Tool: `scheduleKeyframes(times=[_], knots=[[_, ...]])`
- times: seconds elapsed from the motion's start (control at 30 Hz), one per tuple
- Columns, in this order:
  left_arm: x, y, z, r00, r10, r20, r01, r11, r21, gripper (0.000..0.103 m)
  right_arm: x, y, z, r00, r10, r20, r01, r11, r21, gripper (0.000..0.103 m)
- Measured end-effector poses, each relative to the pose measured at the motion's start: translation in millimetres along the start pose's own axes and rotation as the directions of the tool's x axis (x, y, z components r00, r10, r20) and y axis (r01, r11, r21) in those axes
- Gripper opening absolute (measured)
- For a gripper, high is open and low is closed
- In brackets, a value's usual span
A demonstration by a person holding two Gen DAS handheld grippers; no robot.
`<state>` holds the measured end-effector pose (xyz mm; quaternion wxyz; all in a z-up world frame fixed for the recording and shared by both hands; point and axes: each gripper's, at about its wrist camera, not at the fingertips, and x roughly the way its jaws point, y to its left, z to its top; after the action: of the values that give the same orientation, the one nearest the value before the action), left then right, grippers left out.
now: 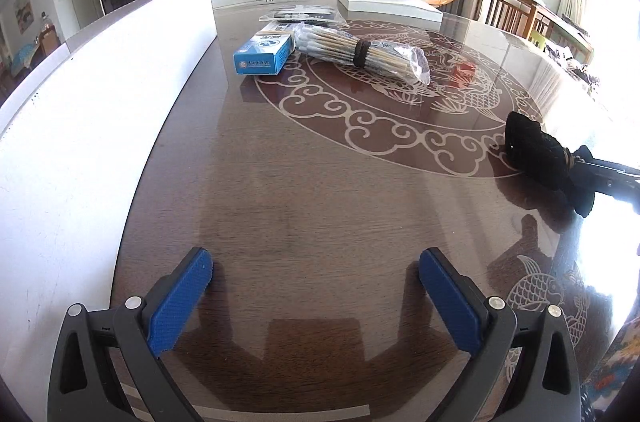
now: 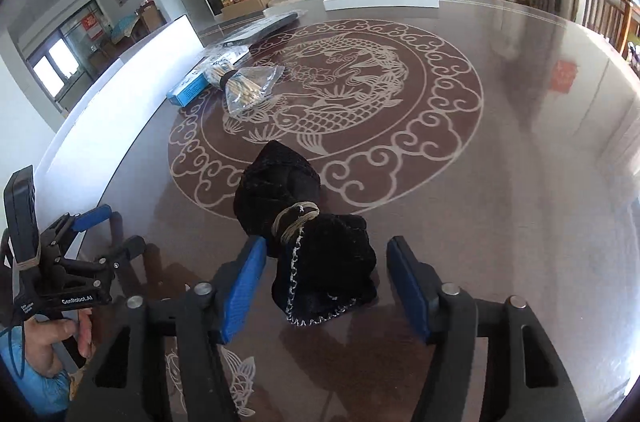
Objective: Organize objects
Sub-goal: 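Lift the black item with the right tool while the left tool moves toward the cotton swabs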
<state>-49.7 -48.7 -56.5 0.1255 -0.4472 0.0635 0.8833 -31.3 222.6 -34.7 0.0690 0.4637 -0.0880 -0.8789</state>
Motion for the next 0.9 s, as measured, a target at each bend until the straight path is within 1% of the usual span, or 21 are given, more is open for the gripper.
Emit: scheduleKeyframes(times=[0.03, 0.1, 0.2, 0.23, 0.3, 0.37, 0.43, 0.57, 0.7, 0.73, 0.8, 0.9], knots=[[-0.1, 0.1, -0.1, 1.0, 0.0, 0.0, 0.0, 1.0, 0.0, 0.103, -5.7, -4.2, -1.9, 1.0, -0.016, 0.021, 0.015, 1.0, 0.005, 0.087], [-0.1, 0.1, -0.2, 1.0, 0.0, 0.0, 0.0, 1.0, 0.0, 0.103, -12.5, -12.6, -4.4, 0.997, -0.041, 0.059, 0.04, 0.999, 0.017, 0.088], [-0.1, 0.0, -0.1, 1.0, 0.0, 0.0, 0.0, 1.0, 0.0, 0.103, -10.0, -15.2, -4.8, 0.997, -0.058, 0.053, 0.057, 0.998, 0.008, 0.088], [0.0, -0.1, 0.0, 1.0, 0.0, 0.0, 0.0, 1.0, 0.0, 0.103, -6.3, -12.9, -3.8, 0.998, -0.042, 0.042, 0.043, 0.999, -0.011, 0.088], [-0.2, 0.1, -0.3, 1.0, 0.0, 0.0, 0.0, 1.0, 0.0, 0.103, -5.4, 1.5, -2.1, 0.999, -0.015, 0.03, 0.017, 0.996, -0.084, 0.088], [-0.1, 0.1, -0.4, 1.0, 0.0, 0.0, 0.0, 1.0, 0.0, 0.103, -4.4, 19.1, -1.3, 1.0, -0.012, 0.027, 0.016, 0.985, -0.171, 0.089], [0.0, 0.0, -0.4, 1.0, 0.0, 0.0, 0.0, 1.0, 0.0, 0.103, 2.6, 33.1, 2.9, 0.999, -0.036, 0.015, 0.038, 0.972, -0.231, 0.095], [0.1, 0.0, -0.6, 1.0, 0.0, 0.001, 0.0, 1.0, 0.0, 0.103, 28.6, 44.0, 8.7, 0.997, -0.073, -0.027, 0.063, 0.96, -0.274, 0.095], [0.3, 0.0, -0.8, 1.0, 0.0, 0.001, 0.0, 1.0, 0.0, 0.103, 47.8, 42.6, 11.8, 0.993, -0.106, -0.046, 0.089, 0.958, -0.274, 0.095], [0.5, -0.2, -0.6, 1.0, 0.0, 0.001, 0.0, 1.0, -0.001, 0.103, 48.5, 39.7, 12.9, 0.993, -0.107, -0.039, 0.094, 0.961, -0.258, 0.095], [0.6, -0.1, -0.8, 1.0, 0.0, 0.001, 0.0, 1.0, -0.001, 0.103, 48.4, 31.2, 16.2, 0.99, -0.139, -0.024, 0.131, 0.968, -0.216, 0.095], [0.7, -0.1, -0.8, 1.0, 0.0, 0.002, 0.0, 1.0, 0.0, 0.103, 47.0, 10.9, 20.9, 0.982, -0.189, -0.015, 0.186, 0.974, -0.128, 0.102]])
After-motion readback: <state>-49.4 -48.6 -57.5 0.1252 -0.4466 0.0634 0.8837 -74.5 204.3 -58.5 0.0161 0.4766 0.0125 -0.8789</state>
